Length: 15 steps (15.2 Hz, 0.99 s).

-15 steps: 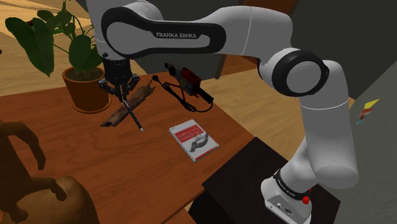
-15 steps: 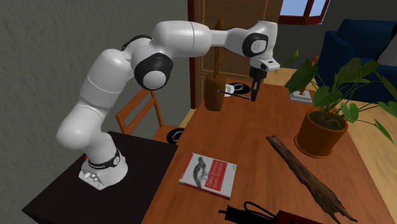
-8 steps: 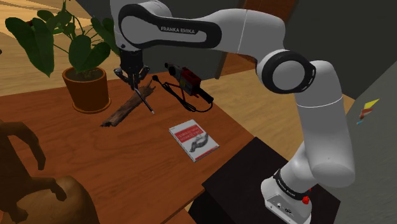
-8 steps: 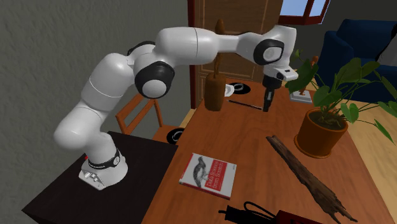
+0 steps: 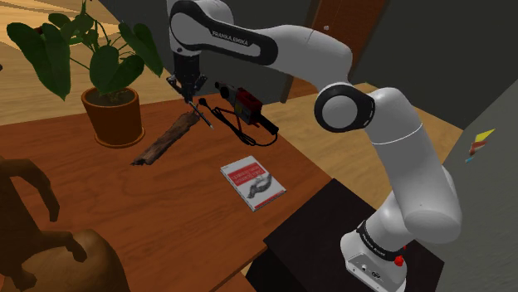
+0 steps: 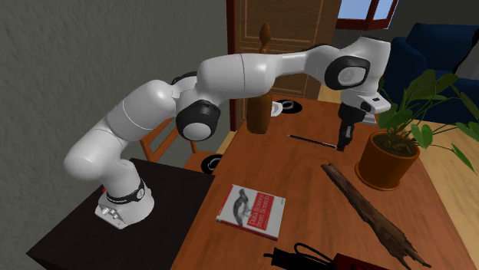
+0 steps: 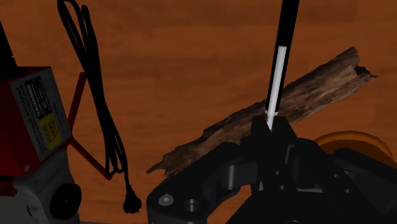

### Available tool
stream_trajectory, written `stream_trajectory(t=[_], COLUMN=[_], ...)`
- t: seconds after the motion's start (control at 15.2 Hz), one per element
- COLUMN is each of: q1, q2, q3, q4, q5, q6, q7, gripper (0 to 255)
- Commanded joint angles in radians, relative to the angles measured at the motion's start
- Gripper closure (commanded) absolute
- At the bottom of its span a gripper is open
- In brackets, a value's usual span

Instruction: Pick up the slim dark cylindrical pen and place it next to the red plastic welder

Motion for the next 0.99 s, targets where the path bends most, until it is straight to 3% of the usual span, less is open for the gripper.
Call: stream_trajectory(t=[0.0,0.4,0.92], q1=[-0.019,-0.047,-0.064], q2=[-0.008,-0.046,-0.049], q3=[0.001,0.007,0.007], q4=[-0.041,-0.193,-0.309], q5=[0.001,0.001,-0.004], q6=[0.031,0.141,0.250], q7=[-0.008,0.011,0.027], gripper=[255,255,255])
